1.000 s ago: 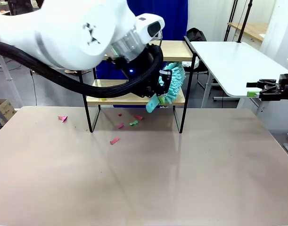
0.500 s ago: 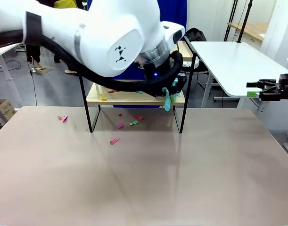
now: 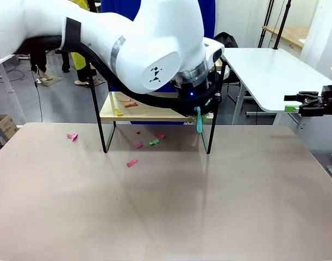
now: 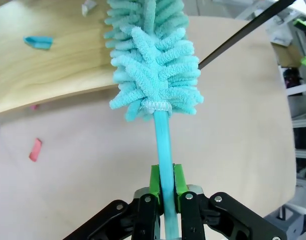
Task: Clean the shelf.
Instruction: Clean the specific section of the Shelf indicated by the human with the Duster.
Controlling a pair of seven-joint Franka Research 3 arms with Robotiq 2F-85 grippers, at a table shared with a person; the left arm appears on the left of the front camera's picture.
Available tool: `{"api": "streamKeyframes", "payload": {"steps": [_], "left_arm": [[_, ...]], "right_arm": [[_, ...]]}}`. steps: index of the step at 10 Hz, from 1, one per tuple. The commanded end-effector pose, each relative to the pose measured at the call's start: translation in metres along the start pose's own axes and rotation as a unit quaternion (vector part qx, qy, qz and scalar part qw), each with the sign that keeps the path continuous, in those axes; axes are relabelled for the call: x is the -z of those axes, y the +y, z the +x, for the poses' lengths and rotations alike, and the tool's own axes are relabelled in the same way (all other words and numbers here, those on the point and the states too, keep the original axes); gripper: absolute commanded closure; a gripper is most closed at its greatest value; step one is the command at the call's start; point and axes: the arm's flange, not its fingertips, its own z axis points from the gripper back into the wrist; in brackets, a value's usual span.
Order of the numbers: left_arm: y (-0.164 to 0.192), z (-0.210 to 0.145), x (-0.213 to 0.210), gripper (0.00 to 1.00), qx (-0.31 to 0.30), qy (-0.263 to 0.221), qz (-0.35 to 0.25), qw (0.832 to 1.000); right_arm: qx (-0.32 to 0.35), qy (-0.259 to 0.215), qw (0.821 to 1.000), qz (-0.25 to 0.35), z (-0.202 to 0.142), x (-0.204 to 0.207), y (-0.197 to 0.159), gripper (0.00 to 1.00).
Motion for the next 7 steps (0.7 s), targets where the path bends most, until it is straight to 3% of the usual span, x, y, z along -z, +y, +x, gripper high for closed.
{"api": "streamKeyframes", "payload": {"steps": [1, 3, 5, 7], "left_arm": [[-0.012, 0.005, 0.007, 0.87, -0.012, -0.001, 0.025, 1.0], [-0.009, 0.007, 0.013, 0.87, -0.017, 0.03, 0.04, 0.999], [-0.001, 0.001, 0.012, 0.87, -0.001, 0.011, 0.016, 1.0], [0.01, 0.004, 0.013, 0.87, 0.006, 0.024, 0.049, 0.998]], "right_arm": [[-0.003, 0.001, 1.0, -0.002, 0.003, 0.002, 0.004, 0.0], [-0.003, 0.001, 1.0, -0.002, 0.003, 0.002, 0.004, 0.0], [-0.003, 0.001, 1.0, -0.002, 0.003, 0.002, 0.004, 0.0], [-0.003, 0.001, 1.0, -0.002, 0.003, 0.002, 0.004, 0.0]]}}
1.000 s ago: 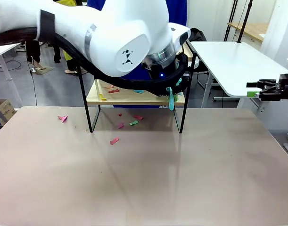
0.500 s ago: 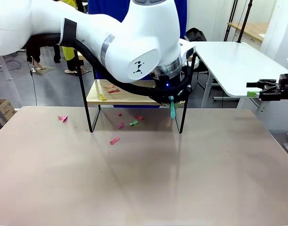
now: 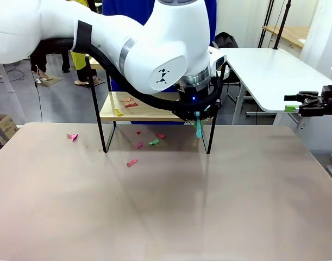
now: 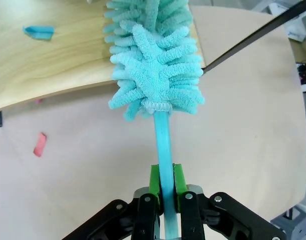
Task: Clean the shelf.
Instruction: Clean the specific section of the Shelf indicated by the human with the Duster.
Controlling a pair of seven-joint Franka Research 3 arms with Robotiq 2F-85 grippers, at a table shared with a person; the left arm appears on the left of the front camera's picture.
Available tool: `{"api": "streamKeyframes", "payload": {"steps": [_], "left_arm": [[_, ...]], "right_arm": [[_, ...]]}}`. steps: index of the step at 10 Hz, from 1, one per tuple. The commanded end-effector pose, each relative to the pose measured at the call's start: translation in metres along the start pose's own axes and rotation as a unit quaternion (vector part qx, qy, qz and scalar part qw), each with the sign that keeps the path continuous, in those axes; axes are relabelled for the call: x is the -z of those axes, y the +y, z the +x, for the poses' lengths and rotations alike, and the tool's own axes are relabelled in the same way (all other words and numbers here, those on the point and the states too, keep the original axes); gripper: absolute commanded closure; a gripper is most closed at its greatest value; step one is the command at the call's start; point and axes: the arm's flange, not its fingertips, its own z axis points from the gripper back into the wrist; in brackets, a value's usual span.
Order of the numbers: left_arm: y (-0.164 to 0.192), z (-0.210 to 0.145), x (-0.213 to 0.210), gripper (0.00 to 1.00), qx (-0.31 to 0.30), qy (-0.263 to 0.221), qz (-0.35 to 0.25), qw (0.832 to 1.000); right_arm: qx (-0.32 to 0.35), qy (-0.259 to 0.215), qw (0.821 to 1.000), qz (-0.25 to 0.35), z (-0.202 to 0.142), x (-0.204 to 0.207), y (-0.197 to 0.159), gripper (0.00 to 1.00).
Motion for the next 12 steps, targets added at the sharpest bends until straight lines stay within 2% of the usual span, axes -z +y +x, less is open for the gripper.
{"api": "streamKeyframes", "payload": {"steps": [1, 7, 10, 12], "left_arm": [[0.025, 0.002, -0.001, 0.87, 0.005, 0.012, 0.037, 0.999], [0.161, -0.008, -0.003, 0.87, -0.058, 0.041, 0.127, 0.989], [0.218, -0.013, -0.017, 0.87, -0.061, 0.043, 0.215, 0.974], [0.238, -0.016, -0.032, 0.87, -0.068, 0.022, 0.265, 0.962]], "right_arm": [[-0.003, 0.001, 1.0, -0.002, 0.003, 0.002, 0.004, 0.0], [-0.003, 0.001, 1.0, -0.002, 0.003, 0.002, 0.004, 0.0], [-0.003, 0.001, 1.0, -0.002, 0.003, 0.002, 0.004, 0.0], [-0.003, 0.001, 1.0, -0.002, 0.003, 0.002, 0.004, 0.0]]}}
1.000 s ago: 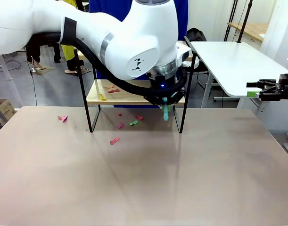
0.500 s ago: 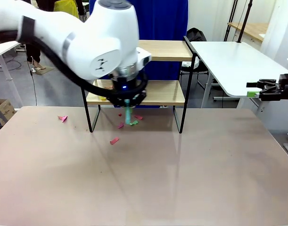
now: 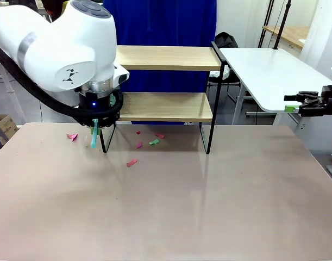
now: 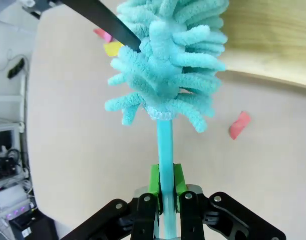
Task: Clean the shelf.
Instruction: Clean the specific section of the Shelf indicated by the human with the Duster.
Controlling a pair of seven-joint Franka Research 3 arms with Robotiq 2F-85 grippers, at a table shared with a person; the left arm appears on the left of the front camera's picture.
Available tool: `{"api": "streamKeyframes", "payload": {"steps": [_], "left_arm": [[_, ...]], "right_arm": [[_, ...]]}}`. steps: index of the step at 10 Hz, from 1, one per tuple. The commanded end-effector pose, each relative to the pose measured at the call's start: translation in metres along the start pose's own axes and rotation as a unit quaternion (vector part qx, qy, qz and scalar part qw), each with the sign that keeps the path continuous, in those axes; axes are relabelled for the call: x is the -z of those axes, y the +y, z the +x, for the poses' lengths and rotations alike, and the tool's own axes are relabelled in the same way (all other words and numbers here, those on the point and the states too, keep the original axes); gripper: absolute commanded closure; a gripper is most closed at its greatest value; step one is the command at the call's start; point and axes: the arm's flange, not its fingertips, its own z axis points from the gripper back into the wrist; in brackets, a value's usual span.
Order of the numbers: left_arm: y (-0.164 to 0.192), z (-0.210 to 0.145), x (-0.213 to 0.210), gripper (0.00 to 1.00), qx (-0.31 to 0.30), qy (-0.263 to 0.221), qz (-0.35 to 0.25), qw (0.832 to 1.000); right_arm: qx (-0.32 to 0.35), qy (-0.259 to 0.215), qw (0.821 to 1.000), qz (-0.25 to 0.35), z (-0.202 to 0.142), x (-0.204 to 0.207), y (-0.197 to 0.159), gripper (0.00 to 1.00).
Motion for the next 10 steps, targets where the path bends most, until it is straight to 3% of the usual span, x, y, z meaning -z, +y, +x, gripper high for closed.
{"api": "streamKeyframes", "payload": {"steps": [1, 2, 3, 5, 8, 10], "left_arm": [[0.009, -0.009, -0.012, 0.87, -0.007, -0.025, 0.0, 1.0], [-0.002, -0.013, -0.023, 0.87, 0.002, -0.037, -0.037, 0.999], [0.002, -0.003, -0.005, 0.87, 0.001, -0.007, 0.002, 1.0], [-0.004, -0.007, -0.018, 0.87, 0.005, -0.021, -0.011, 1.0], [0.007, -0.015, -0.064, 0.87, 0.123, -0.047, -0.176, 0.975], [0.017, -0.024, -0.077, 0.87, 0.21, -0.04, -0.247, 0.945]], "right_arm": [[-0.004, 0.001, 1.0, -0.003, 0.003, 0.001, 0.004, 0.0], [-0.004, 0.001, 1.0, -0.003, 0.003, 0.001, 0.004, 0.0], [-0.004, 0.001, 1.0, -0.003, 0.003, 0.001, 0.004, 0.0], [-0.004, 0.001, 1.0, -0.003, 0.003, 0.001, 0.004, 0.0], [-0.004, 0.001, 1.0, -0.003, 0.003, 0.001, 0.004, 0.0], [-0.004, 0.001, 1.0, -0.003, 0.003, 0.001, 0.004, 0.0]]}}
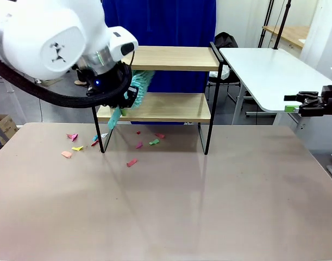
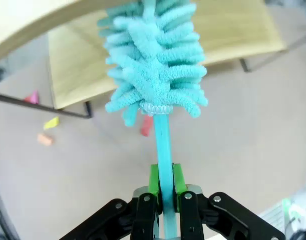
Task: Clean the shelf.
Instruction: Clean the specific section of the Shelf indicated by the human with the Duster.
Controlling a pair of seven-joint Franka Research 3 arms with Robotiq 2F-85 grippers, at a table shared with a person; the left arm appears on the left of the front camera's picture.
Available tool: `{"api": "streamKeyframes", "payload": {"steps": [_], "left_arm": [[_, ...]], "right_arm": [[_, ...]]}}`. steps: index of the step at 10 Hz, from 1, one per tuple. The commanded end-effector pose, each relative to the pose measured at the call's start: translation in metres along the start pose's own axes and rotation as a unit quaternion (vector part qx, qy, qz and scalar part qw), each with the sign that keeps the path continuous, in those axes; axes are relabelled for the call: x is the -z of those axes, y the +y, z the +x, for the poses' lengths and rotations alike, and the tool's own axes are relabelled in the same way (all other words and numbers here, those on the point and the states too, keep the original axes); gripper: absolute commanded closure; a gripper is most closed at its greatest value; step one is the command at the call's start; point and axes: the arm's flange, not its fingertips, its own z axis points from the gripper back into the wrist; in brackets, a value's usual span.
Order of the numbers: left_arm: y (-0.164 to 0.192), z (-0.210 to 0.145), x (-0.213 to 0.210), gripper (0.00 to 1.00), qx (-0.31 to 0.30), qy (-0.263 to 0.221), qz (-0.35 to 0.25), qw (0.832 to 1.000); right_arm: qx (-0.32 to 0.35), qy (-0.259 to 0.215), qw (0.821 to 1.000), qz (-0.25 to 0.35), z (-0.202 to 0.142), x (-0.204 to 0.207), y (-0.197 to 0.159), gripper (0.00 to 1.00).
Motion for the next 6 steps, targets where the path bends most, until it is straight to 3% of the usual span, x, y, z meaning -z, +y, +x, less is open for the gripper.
{"api": "streamKeyframes", "payload": {"steps": [1, 4, 6], "left_arm": [[0.028, -0.026, -0.008, 0.87, 0.094, 0.049, -0.076, 0.991], [0.048, -0.046, -0.027, 0.87, 0.211, 0.083, -0.14, 0.964], [0.075, -0.065, -0.04, 0.87, 0.264, 0.114, -0.127, 0.949]], "right_arm": [[-0.004, 0.001, 1.0, -0.003, 0.003, 0.001, 0.004, 0.0], [-0.004, 0.001, 1.0, -0.003, 0.003, 0.001, 0.004, 0.0], [-0.004, 0.001, 1.0, -0.003, 0.003, 0.001, 0.004, 0.0]]}}
